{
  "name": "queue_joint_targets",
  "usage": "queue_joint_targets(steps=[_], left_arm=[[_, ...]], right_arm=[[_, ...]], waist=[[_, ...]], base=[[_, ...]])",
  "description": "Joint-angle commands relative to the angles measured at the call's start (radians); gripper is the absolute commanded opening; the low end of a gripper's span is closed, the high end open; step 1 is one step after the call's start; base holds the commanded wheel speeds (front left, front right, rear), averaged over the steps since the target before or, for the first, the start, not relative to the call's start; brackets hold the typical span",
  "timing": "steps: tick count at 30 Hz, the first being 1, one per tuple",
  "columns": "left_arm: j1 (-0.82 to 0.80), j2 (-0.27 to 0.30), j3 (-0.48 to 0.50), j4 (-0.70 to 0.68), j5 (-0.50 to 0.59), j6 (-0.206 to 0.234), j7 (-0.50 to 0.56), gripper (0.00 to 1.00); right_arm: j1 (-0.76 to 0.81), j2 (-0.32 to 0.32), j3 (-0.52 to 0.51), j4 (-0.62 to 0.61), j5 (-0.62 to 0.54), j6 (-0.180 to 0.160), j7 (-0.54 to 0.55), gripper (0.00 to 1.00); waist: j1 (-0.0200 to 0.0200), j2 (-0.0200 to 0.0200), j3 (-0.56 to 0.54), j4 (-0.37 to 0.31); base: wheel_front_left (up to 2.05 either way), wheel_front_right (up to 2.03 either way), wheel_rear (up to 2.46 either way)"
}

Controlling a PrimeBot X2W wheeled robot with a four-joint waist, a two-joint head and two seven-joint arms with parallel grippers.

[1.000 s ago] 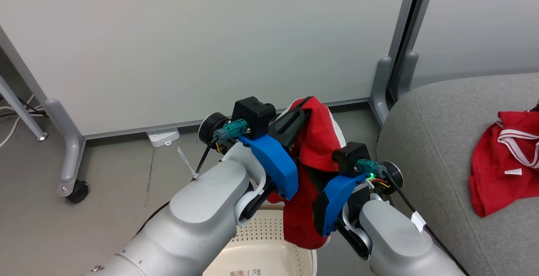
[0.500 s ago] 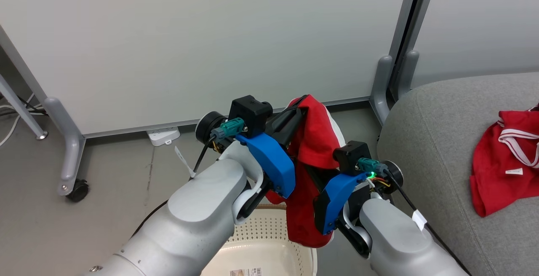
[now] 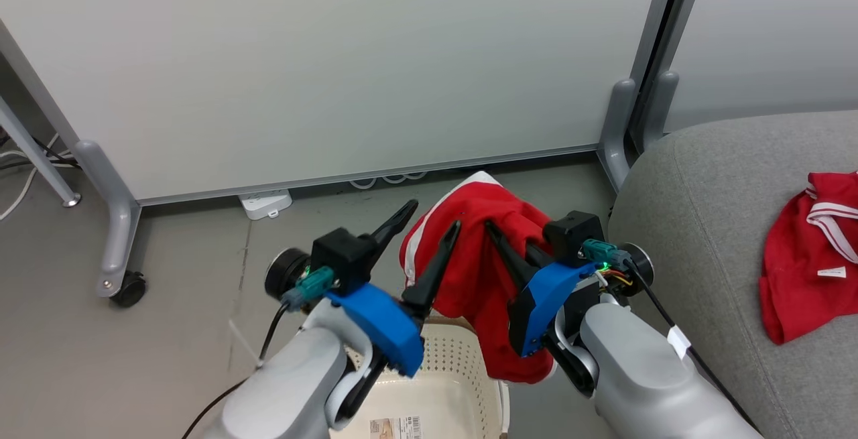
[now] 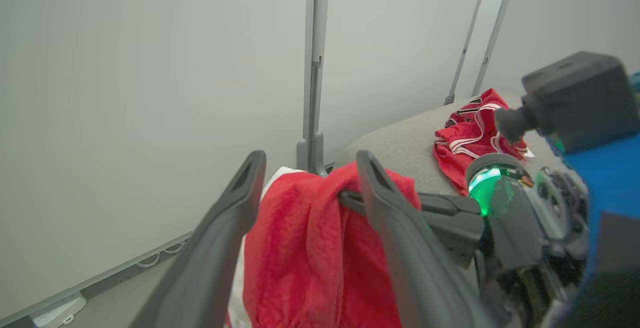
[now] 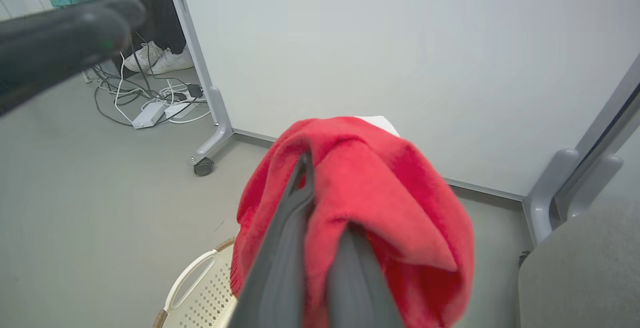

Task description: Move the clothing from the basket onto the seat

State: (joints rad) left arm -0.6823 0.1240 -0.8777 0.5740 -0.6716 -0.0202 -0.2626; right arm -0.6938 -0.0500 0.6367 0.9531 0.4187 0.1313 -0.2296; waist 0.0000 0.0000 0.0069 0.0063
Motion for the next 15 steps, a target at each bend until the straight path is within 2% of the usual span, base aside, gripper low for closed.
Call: queue_joint_targets(steps=[1, 9, 15], left_arm=[[0.054, 0.019, 0.032, -0.031, 0.035, 0.004, -0.003, 1.0], [0.279, 0.066, 0.228, -0.18, 0.193, -0.02, -0.003, 1.0], [0.4, 0.061, 0.353, -0.237, 0.282, -0.043, -0.003, 1.0]], right_arm=[[-0.022, 0.0, -0.011, 0.001, -0.008, -0.001, -0.01, 0.0], [-0.024, -0.001, -0.049, -0.017, -0.039, -0.001, -0.02, 0.0], [-0.011, 0.0, -0.07, -0.035, -0.054, -0.001, -0.023, 0.0]], waist=[[0.0, 0.0, 0.004, 0.005], [0.0, 0.0, 0.024, 0.02], [0.0, 0.0, 0.028, 0.023]], base=[[0.0, 0.0, 0.0], [0.0, 0.0, 0.0], [0.0, 0.0, 0.0]])
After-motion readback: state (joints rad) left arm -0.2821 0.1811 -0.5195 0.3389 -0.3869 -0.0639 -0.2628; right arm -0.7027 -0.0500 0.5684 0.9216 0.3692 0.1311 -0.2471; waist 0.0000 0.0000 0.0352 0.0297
